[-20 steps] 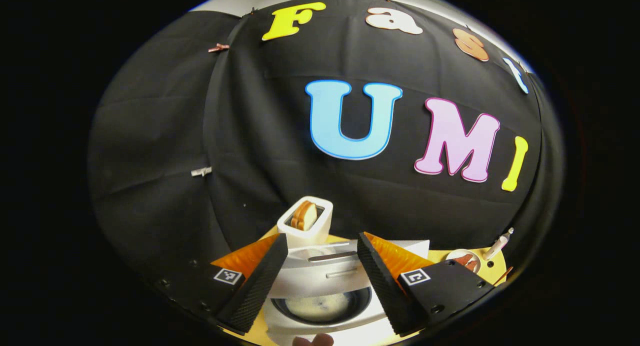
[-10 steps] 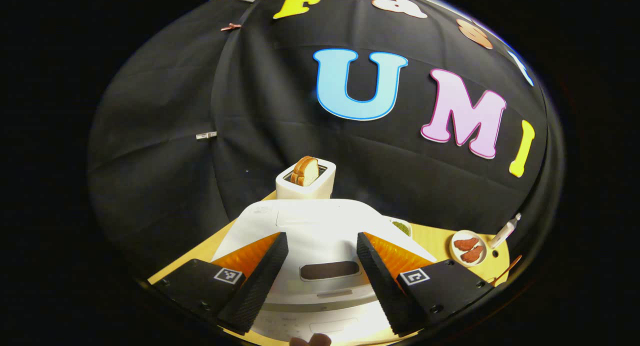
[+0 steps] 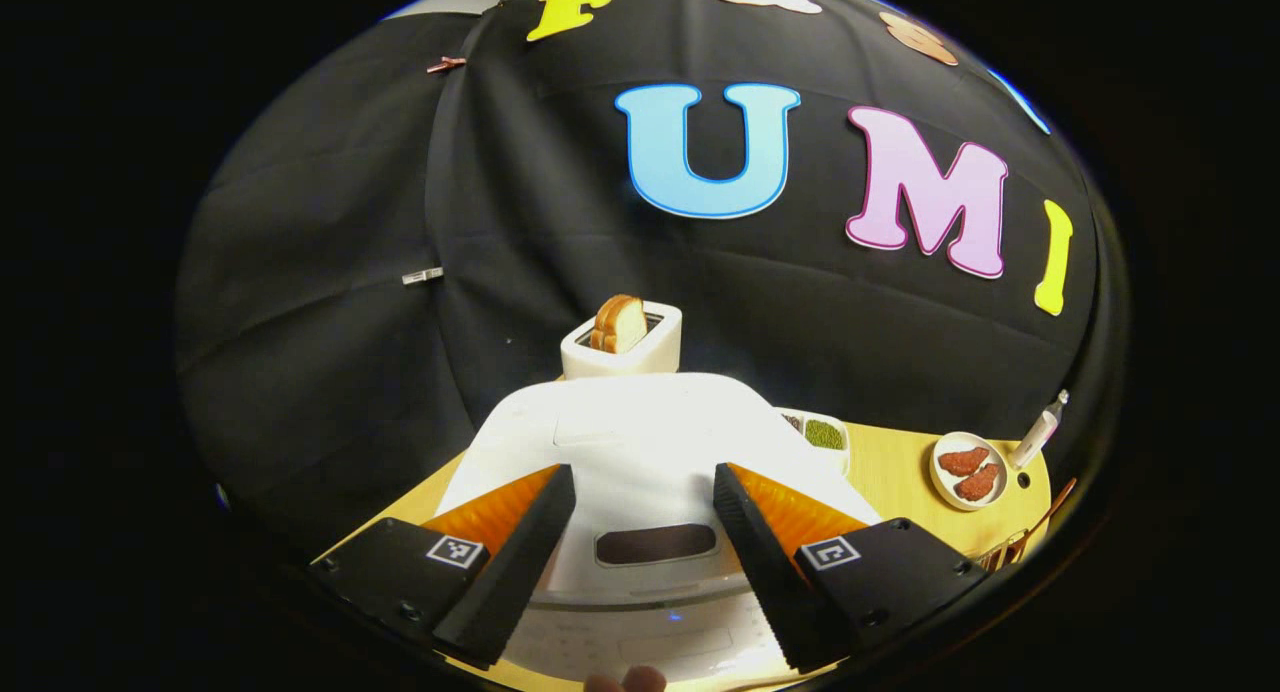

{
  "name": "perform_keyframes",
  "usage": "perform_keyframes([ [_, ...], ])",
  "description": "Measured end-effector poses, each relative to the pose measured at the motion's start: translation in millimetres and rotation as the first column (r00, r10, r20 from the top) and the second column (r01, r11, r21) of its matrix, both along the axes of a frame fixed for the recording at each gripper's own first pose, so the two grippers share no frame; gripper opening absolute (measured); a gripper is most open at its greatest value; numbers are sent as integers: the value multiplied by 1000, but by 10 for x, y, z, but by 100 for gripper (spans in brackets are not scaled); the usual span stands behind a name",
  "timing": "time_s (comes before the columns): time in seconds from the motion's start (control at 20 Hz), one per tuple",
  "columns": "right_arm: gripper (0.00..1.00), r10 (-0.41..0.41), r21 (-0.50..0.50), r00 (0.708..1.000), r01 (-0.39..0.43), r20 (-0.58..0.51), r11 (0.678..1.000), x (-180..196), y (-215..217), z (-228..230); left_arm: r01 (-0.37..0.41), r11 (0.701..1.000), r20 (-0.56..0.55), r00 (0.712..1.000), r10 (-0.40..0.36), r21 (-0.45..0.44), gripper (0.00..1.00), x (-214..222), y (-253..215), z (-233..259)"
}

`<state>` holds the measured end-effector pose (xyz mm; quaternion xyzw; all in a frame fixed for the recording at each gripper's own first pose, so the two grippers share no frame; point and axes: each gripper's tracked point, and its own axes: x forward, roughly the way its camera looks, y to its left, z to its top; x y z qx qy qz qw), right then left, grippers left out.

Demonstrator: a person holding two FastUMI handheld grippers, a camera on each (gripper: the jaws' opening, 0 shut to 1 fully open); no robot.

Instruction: Close the left gripper, press the button to open the rice cooker; take a wooden spoon from the chopstick holder with the right hand, scoop a spoonful of rice and pour it into the rice cooker, then put the wooden spoon back into the chopstick holder.

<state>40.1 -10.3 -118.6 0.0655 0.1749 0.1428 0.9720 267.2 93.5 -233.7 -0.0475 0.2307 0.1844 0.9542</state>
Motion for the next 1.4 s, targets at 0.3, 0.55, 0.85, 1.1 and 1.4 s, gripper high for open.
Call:
perform_keyframes([
  [0.3, 98, -2, 21, 1000, 3, -12, 1000, -1, 22, -24, 14, 1000, -57, 998, -14, 0, 100, -21, -34, -191],
  [0.55, 99, 18, 11, 1000, -18, -16, 1000, 24, 102, 1, 33, 999, -79, 996, -31, 22, 100, -61, -45, -304],
  [0.85, 99, 14, 19, 1000, -14, -3, 1000, 13, 168, 55, 63, 997, -38, 997, -62, 47, 100, -30, -47, -251],
  [1.1, 99, -11, 7, 999, 11, 33, 1000, 51, 73, 194, 118, 992, 131, 984, -122, 37, 94, -126, -75, 261],
  [1.4, 99, -52, -5, 991, 53, 126, 999, 206, -45, 546, 221, 970, 333, 911, -243, 105, 93, -650, -588, 1316],
])
